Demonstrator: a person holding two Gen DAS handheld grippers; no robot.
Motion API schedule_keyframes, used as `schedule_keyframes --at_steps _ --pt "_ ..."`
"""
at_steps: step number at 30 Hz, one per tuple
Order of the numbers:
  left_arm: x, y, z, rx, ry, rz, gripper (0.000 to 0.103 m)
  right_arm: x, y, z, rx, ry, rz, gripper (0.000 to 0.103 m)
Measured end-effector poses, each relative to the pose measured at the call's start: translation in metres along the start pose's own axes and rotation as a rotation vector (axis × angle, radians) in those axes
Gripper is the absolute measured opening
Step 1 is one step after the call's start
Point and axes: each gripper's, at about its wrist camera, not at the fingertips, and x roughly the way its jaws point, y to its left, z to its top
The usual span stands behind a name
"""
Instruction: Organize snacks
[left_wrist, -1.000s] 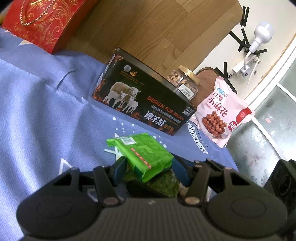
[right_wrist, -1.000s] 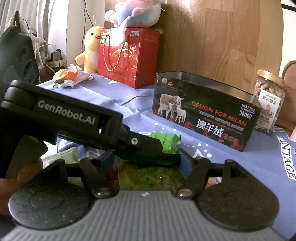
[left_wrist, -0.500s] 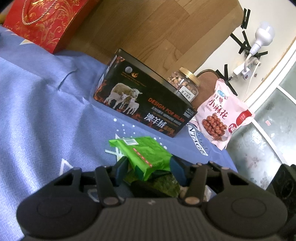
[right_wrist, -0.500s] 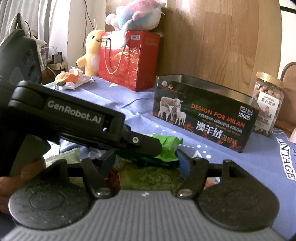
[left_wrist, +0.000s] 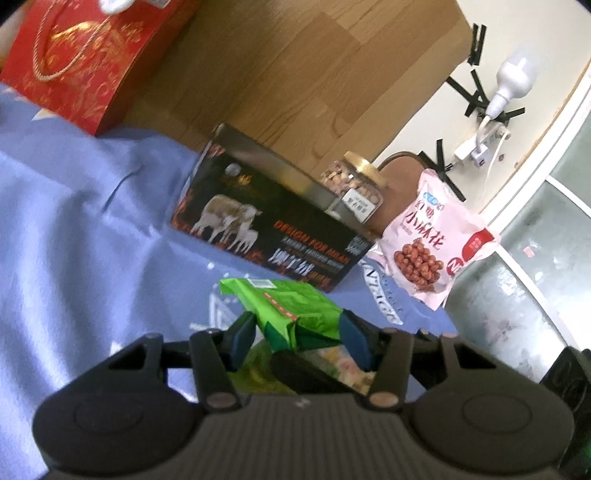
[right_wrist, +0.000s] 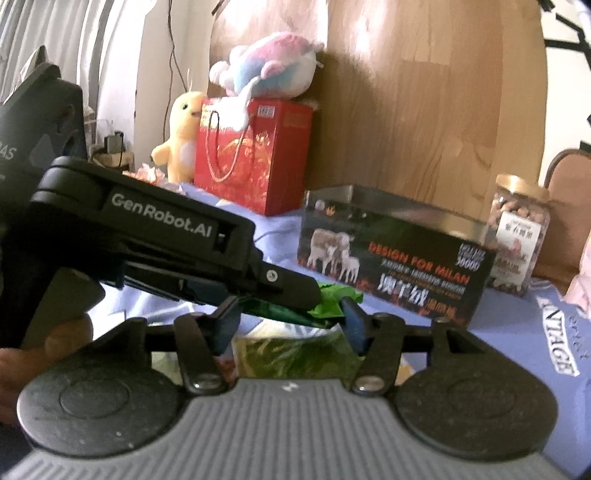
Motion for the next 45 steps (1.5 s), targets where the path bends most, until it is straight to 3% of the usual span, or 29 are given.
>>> schedule_keyframes --at_steps 13,18,23,29,35,40,45 --pt "0.031 -0.053 0.063 0.141 -0.072 -0.038 0.051 0.009 -0.036 0.042 -0.080 -0.151 -0.138 0.061" --pt "0.061 -0.051 0.086 0.151 -0.087 -0.006 0.052 0.039 -0.059 0.055 -0.061 -0.135 -0.158 0.062" --pt "0.087 -0.043 0.096 0.150 -0.068 0.082 0.052 0.073 -0.071 0.054 -0.023 -0.032 -0.151 0.063" --pt "0.055 -0.039 0.084 0.144 -0.090 0.032 0.054 0.038 -0.071 0.042 0.029 -0.052 -0.113 0.064" --pt "0.015 -0.035 0.038 0.142 -0.020 -0.036 0.057 0.009 -0.066 0.014 0.172 0.069 0.067 0.065" --pt "-0.002 -0.030 0.000 0.216 -0.001 0.019 0.059 0.000 -0.061 -0.017 0.326 0.173 0.153 0.065" --pt "-0.004 -0.011 -0.008 0.184 0.003 0.070 0.059 -0.009 -0.048 -0.025 0.324 0.145 0.121 0.067"
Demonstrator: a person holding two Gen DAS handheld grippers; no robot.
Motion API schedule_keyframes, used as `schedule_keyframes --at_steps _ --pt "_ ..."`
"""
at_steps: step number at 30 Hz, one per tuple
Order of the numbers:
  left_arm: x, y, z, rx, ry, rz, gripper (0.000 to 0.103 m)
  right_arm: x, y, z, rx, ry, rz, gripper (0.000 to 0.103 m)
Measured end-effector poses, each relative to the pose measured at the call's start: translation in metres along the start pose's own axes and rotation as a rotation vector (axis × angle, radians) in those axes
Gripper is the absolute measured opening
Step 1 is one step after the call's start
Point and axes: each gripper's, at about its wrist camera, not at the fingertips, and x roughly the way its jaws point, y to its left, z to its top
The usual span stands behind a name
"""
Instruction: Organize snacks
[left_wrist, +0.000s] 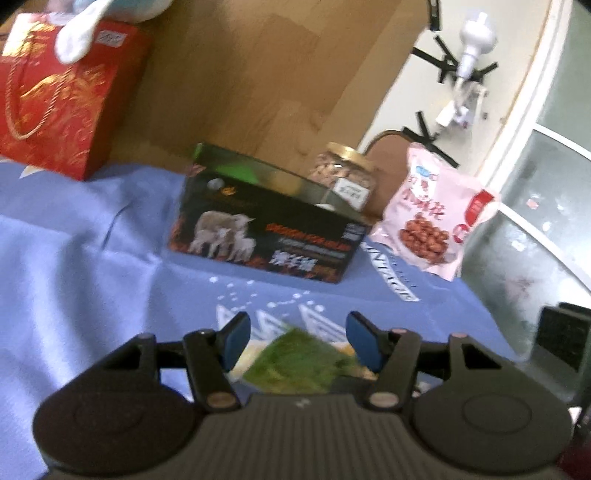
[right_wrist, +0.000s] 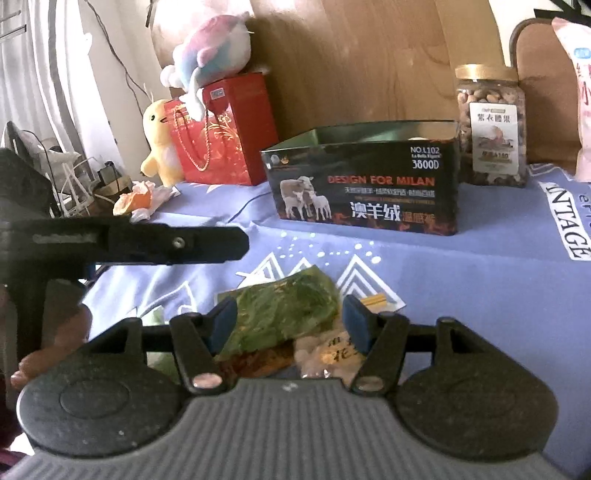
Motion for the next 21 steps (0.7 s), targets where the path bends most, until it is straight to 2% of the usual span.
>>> schedule_keyframes --at_steps 4,6,8,13,21 --pt "0.011 0.016 -0.009 -0.061 0.054 0.014 0.060 0.001 0.004 -0.002 -0.045 -0.016 -0.026 0.074" --pt "0.009 0.018 -0.008 -0.074 0.040 -0.006 0.065 0.002 0.007 -0.004 -0.061 -0.020 -0.032 0.077" --pt "0.009 0.018 -0.009 -0.072 0.041 -0.009 0.066 0.001 0.008 -0.006 -0.068 -0.023 -0.029 0.081" --pt "0.009 0.017 -0.009 -0.065 0.043 -0.029 0.066 0.002 0.006 -0.006 -0.055 -0.028 -0.012 0.084" --pt "0.010 0.025 -0.008 -0.116 0.052 -0.055 0.066 0.002 0.007 -0.006 -0.052 -0.028 -0.002 0.088"
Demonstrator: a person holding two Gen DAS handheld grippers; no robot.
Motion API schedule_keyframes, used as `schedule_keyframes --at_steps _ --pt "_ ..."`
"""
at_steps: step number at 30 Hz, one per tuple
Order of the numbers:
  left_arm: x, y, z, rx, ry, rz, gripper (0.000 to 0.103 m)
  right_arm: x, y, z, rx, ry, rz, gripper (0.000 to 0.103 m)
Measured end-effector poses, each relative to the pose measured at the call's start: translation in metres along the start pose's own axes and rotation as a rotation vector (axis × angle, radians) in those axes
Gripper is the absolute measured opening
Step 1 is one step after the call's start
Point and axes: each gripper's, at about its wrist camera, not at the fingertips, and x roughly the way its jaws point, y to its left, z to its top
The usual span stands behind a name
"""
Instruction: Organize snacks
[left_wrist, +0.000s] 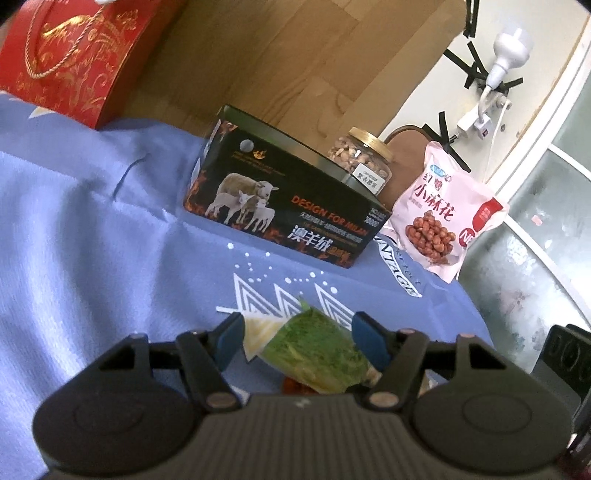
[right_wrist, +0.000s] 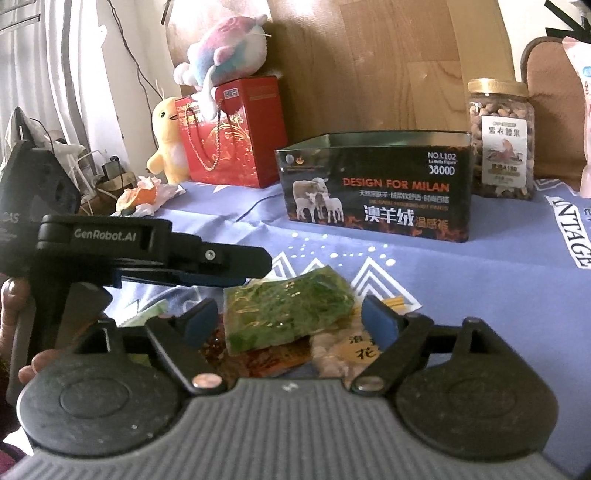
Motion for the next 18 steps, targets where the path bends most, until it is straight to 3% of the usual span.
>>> schedule_keyframes --at_steps 18 --pt "-0.0001 0.0012 0.0004 -0.008 0.002 -0.006 0.068 0.0007 0.0024 -0.0007 -0.005 0.002 0.002 0.091"
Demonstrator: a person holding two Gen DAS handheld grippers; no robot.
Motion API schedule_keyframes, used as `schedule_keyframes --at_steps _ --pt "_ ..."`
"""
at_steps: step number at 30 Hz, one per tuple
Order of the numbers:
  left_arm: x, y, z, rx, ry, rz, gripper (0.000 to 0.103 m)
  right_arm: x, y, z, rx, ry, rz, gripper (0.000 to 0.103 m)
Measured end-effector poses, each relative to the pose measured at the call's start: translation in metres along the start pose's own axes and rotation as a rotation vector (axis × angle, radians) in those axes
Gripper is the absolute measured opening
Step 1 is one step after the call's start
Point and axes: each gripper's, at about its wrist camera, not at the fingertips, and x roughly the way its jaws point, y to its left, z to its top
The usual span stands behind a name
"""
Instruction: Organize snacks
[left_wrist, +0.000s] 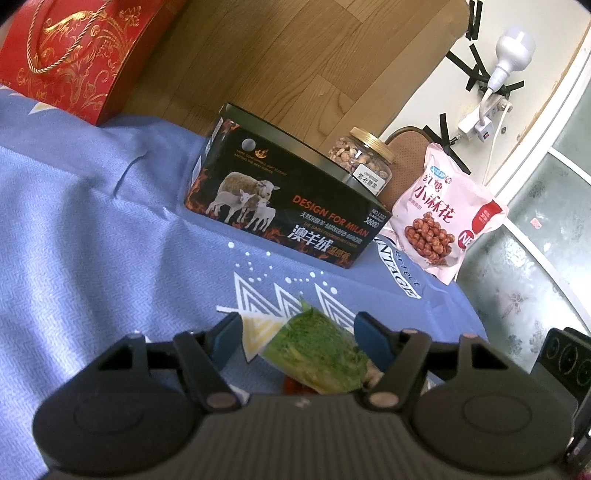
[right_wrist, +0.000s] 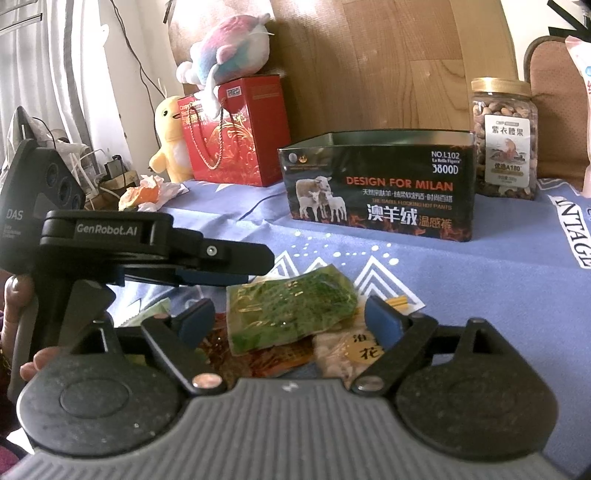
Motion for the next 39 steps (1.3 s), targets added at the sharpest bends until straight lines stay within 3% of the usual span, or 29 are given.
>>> schedule_keyframes --at_steps 7,10,13,19,22,30,34,39 --pt "0.000 0.000 0.000 -0.001 0.000 0.000 0.068 -0.003 -0.002 0.001 0.018 -0.014 0.008 0.089" --pt "0.000 0.001 0.000 -0.001 0.001 -0.001 0.068 -0.014 -0.014 0.003 0.141 -0.042 0.071 0.088" --pt "0.000 0.001 0.000 -0.005 0.001 -0.004 0.068 -0.022 -0.024 0.006 0.263 -0.034 0.163 0.080" --pt "0.000 0.002 0.000 -0.013 0.001 -0.007 0.069 -0.033 -0.015 0.011 0.266 0.041 0.243 0.059" --pt "0.000 0.002 0.000 -0.013 0.001 -0.008 0.068 -0.036 -0.002 0.009 0.205 0.076 0.243 0.052" --pt "0.000 0.002 0.000 -0.014 0.001 -0.008 0.069 -0.018 0.000 0.006 0.197 0.215 0.128 0.051" --pt "0.000 0.002 0.000 -0.015 0.001 -0.009 0.069 -0.012 -0.014 0.005 0.299 0.202 0.137 0.051" --pt "0.000 0.004 0.000 -0.031 0.003 -0.026 0.067 -0.009 -0.012 0.007 0.320 0.169 0.135 0.052"
